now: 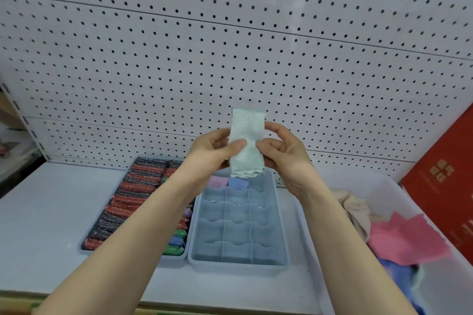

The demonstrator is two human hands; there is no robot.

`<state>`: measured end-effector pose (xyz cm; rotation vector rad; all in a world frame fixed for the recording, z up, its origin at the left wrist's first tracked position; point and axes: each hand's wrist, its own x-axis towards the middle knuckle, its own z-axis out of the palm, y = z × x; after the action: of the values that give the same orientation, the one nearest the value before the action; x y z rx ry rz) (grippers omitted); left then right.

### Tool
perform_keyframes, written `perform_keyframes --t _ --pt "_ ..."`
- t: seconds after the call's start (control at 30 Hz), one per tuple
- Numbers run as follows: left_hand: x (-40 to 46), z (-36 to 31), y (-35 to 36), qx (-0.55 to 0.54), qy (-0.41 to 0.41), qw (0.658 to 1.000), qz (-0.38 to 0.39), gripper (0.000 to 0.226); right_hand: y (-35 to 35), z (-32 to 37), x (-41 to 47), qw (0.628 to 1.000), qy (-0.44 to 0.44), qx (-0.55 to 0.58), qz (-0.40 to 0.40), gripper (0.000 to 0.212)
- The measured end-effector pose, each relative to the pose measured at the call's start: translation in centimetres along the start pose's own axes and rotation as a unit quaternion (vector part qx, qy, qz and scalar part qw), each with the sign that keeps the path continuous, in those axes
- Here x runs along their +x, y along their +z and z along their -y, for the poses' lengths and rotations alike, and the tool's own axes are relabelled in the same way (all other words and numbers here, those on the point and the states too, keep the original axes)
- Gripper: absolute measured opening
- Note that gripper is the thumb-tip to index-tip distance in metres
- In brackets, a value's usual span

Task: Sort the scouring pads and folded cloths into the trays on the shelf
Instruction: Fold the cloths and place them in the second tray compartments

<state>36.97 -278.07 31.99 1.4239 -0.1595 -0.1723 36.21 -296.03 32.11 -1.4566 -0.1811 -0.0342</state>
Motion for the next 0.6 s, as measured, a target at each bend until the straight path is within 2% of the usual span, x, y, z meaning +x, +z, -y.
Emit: perform_keyframes --t 0.1,0.2,0.27,0.47,0.6 --pt "-0.1 0.2 -0.1 -0.068 -0.035 0.997 -0.027 0.025 0.1 0.2 -0.2 0.998 -0.021 -0.007 0.055 0.049" --pt "0.1 0.2 -0.2 -0.114 -0.042 0.991 -0.054 0.022 0.1 0.0 -0.7 0.988 -0.050 -0.072 0.128 0.044" --pt "0.2 0.3 -0.2 -0.111 -0.036 0.991 -0.069 0.025 0.3 -0.1 -1.0 0.982 -0.053 -0.113 0.141 0.037" --pt "-0.1 0.7 -0.2 -0.039 0.018 0.996 -0.079 0.033 1.2 -0.3 -0.9 0.995 -0.033 -0.090 0.027 0.009" --pt "-0.6 1.0 0.0 -0.011 0.055 0.997 -0.058 0.027 1.5 -0.7 -0.8 0.999 0.008 -0.030 -0.008 0.004"
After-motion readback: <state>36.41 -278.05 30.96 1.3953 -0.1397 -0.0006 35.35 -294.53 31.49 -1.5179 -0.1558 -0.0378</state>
